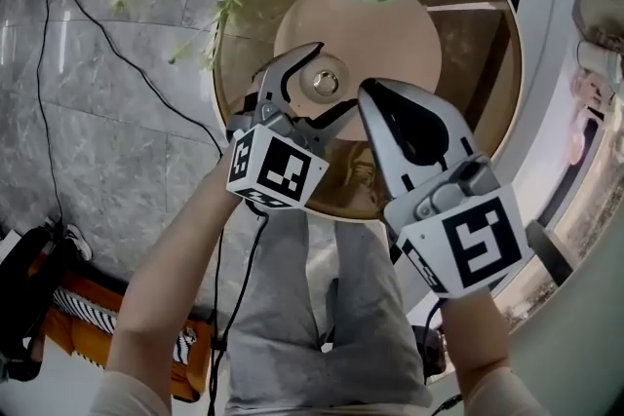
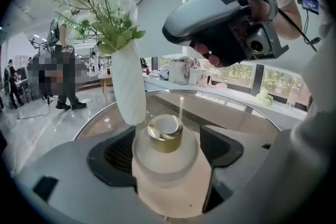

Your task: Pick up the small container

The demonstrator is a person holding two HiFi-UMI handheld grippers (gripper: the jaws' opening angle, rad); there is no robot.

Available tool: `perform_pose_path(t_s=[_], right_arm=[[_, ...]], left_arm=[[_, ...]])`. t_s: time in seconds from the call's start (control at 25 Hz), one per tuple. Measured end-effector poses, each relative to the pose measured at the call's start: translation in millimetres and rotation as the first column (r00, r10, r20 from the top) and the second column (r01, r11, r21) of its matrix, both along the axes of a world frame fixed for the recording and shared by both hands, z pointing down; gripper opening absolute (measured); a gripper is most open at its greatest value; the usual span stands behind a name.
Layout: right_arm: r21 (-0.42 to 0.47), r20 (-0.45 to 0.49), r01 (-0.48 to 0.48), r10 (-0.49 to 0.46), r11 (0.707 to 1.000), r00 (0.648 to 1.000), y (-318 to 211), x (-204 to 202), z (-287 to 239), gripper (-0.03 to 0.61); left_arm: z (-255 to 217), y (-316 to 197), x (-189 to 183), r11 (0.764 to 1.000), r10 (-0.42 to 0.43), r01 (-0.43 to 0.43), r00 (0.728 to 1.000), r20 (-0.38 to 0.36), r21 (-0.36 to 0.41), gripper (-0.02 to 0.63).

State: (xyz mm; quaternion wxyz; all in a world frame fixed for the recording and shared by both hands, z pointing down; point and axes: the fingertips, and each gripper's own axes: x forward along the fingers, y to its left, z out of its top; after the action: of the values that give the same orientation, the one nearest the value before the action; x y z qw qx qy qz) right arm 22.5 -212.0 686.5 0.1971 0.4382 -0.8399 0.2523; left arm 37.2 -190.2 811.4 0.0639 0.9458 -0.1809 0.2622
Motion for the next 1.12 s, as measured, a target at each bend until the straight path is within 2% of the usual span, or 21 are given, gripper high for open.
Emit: perform_pose_path(t_s=[0.36, 0.8, 0.96, 1.0, 1.04, 1.08, 1.12], right_arm=[[-0.028, 0.008, 0.062, -0.062, 0.998, 0.998, 1, -13, 33, 0.008], [-0.052, -0.013, 0.105, -0.105, 0.993, 0.994, 2, -13, 53, 0.008], [-0.059, 0.022, 0.134, -0.133, 0.989, 0.991, 2, -24, 59, 0.011], [-0.057, 0.025, 0.146, -0.145, 0.988, 0.989, 3, -28, 61, 0.017], [-0.058, 0.021, 0.156, -0.155, 0.986, 0.988, 4, -31, 64, 0.080], [-0.060, 0.012, 0.162, -0.161, 0.985, 0.987, 4, -33, 68, 0.117], [-0.060, 0.000, 0.163, -0.163, 0.985, 0.987, 4, -35, 71, 0.117]], left_arm=[[30, -9, 7, 0.999, -0.019, 0.019, 1.000, 0.005, -0.033, 0.364], [39, -9, 7, 0.999, 0.035, -0.036, 0.998, 0.058, 0.023, 0.348], [38, -8, 9, 0.998, 0.059, -0.060, 0.997, 0.059, 0.023, 0.348], [38, -7, 9, 0.998, 0.064, -0.065, 0.996, 0.059, 0.022, 0.348], [39, -7, 9, 0.997, 0.067, -0.068, 0.996, 0.059, 0.022, 0.348], [39, -7, 9, 0.997, 0.069, -0.071, 0.996, 0.060, 0.022, 0.348], [39, -7, 9, 0.997, 0.070, -0.072, 0.996, 0.060, 0.022, 0.348]])
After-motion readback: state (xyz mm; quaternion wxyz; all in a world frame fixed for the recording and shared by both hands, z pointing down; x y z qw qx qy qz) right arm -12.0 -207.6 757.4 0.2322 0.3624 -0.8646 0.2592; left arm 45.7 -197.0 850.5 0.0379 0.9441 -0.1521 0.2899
